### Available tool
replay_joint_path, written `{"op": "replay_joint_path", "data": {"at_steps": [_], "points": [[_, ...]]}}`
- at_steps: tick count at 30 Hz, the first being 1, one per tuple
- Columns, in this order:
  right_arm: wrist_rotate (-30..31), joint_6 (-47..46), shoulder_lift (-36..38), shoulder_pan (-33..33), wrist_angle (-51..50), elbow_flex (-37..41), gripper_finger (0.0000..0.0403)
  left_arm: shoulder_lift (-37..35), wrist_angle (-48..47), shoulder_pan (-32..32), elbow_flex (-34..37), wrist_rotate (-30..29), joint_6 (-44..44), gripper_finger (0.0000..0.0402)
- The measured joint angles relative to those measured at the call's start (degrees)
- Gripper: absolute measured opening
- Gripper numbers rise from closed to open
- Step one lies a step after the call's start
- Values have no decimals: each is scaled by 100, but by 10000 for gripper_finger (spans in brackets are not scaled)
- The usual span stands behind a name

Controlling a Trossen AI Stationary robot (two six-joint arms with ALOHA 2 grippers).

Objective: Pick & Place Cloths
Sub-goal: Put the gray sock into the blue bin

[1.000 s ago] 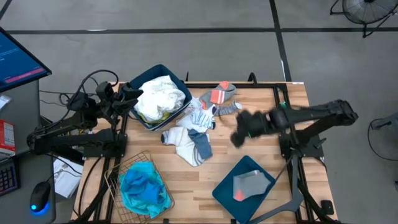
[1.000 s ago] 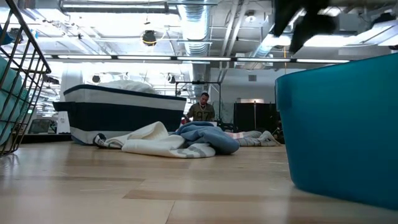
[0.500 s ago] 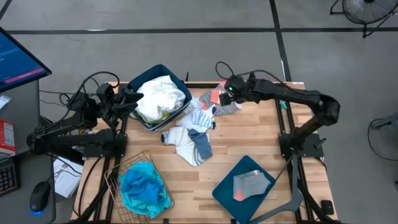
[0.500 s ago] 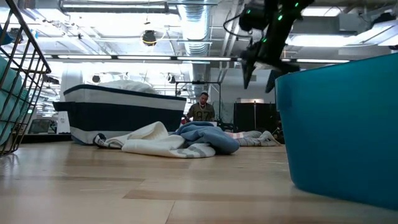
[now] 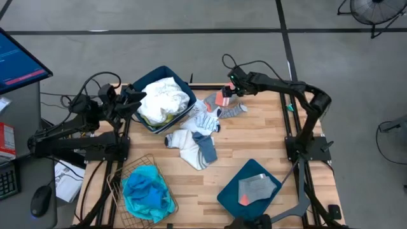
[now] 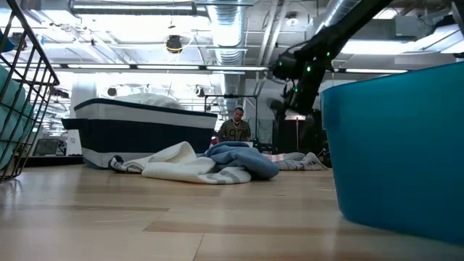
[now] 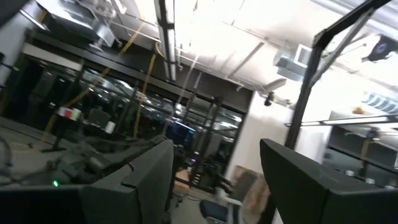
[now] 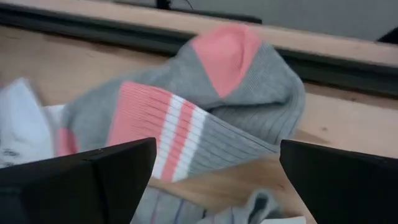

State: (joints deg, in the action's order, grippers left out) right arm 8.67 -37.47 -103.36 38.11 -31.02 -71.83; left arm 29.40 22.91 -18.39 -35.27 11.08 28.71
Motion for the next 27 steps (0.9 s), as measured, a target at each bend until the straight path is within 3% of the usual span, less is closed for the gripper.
{"op": "replay_joint_path", "data": {"at_steps": [8, 15, 22, 27], "points": [[-278, 56, -552, 232, -61, -229, 332, 38, -1, -4, 0, -261, -177, 225], [-270, 56, -858, 210, -781, -682, 316, 109, 6, -4, 0, -259, -153, 225], [-126, 388, -1200, 223, -1642, -1169, 267, 147, 7, -4, 0, -271, -147, 225], [-287, 945, -1324, 200, -2031, -1533, 208, 147, 9, -4, 0, -303, -127, 225]]}}
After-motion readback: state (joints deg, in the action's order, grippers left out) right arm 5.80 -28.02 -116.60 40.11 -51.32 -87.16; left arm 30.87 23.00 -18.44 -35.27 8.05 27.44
